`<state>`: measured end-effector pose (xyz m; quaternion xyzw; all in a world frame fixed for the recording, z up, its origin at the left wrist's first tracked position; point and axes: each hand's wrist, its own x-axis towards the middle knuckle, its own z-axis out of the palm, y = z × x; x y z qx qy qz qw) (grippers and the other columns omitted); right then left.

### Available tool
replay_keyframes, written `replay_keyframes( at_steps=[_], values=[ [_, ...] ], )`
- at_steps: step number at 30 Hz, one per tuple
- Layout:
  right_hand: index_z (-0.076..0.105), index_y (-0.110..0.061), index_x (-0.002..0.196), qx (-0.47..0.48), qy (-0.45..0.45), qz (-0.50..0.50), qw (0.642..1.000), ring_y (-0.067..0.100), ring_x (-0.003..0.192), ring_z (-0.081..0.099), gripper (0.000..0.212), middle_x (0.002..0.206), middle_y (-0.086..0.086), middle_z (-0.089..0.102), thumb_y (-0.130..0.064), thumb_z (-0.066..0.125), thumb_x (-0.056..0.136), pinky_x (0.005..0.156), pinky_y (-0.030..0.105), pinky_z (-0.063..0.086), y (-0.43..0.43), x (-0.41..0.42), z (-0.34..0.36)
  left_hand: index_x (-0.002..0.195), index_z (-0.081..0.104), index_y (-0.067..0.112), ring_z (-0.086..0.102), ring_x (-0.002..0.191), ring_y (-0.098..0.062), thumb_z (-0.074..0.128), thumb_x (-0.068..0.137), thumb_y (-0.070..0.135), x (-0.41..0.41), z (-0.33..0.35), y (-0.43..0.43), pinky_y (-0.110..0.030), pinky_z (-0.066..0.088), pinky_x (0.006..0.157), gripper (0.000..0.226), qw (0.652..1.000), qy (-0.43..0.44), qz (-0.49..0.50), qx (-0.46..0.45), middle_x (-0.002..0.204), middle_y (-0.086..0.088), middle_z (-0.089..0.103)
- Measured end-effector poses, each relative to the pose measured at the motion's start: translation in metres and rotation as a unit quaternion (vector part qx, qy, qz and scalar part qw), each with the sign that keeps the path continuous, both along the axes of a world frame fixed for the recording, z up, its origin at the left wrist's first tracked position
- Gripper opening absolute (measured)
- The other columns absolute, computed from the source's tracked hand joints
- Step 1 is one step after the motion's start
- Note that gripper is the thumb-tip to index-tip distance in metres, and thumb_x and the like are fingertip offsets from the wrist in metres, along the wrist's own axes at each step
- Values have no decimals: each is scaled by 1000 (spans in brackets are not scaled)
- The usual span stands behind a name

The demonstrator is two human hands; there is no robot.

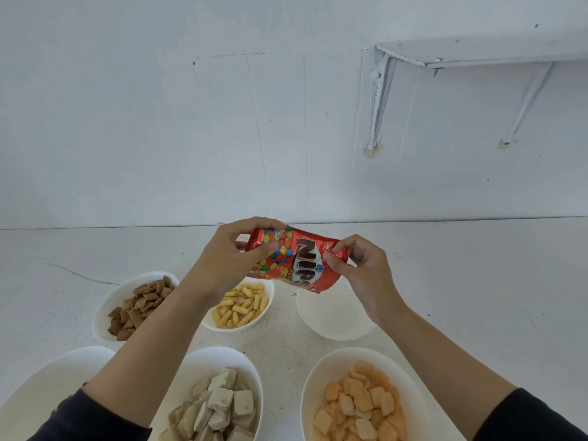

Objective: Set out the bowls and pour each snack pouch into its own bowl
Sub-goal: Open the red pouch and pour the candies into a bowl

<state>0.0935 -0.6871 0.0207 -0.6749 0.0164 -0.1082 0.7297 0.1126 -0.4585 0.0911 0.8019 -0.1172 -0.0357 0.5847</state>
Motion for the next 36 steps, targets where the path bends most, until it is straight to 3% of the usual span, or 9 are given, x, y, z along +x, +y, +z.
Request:
replay_keyframes(
  at_steps=[2, 8, 14, 21, 27, 30, 36],
  values=[
    [63, -9, 87, -4, 9, 1, 1000, 23, 101, 71, 13, 100, 12, 73, -7, 76, 88, 66, 24, 60, 0, -1, -5, 101, 77, 38, 72, 100, -20, 74, 92, 21, 0, -4, -2, -34, 64, 73, 19, 1000, 12, 1, -8, 109, 9, 73],
    [63, -10, 88, -13, 16, 0, 1000, 19, 97, 72, 13, 98, 6, 74, -7, 76, 87, 64, 23, 59, 0, -2, -6, 102, 77, 38, 73, 99, -20, 74, 92, 21, 2, -4, -3, -39, 65, 76, 20, 1000, 21, 7, -2, 114, 5, 71],
    [64, -14, 88, -29, 8, -3, 1000, 16, 95, 73, 14, 97, 5, 74, -10, 77, 86, 65, 25, 60, 3, 0, 3, 101, 76, 40, 72, 96, -17, 73, 92, 22, 3, 3, 1, -30, 63, 69, 20, 1000, 11, 15, -3, 109, 10, 71],
    [65, -9, 88, -33, -18, -7, 999, 11, 87, 74, 13, 91, 5, 75, -11, 78, 86, 65, 23, 58, 4, 2, 22, 103, 76, 37, 73, 95, -17, 72, 92, 21, 2, 18, 4, -37, 66, 73, 20, 1000, -1, 15, -26, 110, 9, 72],
    [63, -15, 87, -26, -39, -6, 999, 14, 95, 73, 14, 91, -1, 73, -10, 76, 88, 67, 31, 63, 2, 5, 32, 105, 76, 38, 69, 104, -18, 72, 92, 24, 4, 34, 4, -33, 65, 74, 19, 998, -56, -1, -8, 110, 18, 71],
    [61, -17, 86, -22, -34, -13, 999, 16, 100, 72, 16, 95, -1, 73, -10, 74, 90, 71, 30, 63, 2, 4, 27, 108, 76, 39, 67, 110, -22, 74, 92, 27, 4, 37, 2, -39, 65, 79, 20, 997, -68, -13, 17, 119, 17, 69],
    [59, -15, 88, -39, -7, -22, 999, 19, 100, 73, 15, 99, 3, 74, -12, 74, 91, 69, 30, 63, -2, 2, 5, 107, 75, 43, 63, 108, -13, 73, 93, 25, 2, 30, -7, -23, 62, 70, 23, 994, -79, -36, 62, 127, 15, 64]
  ],
)
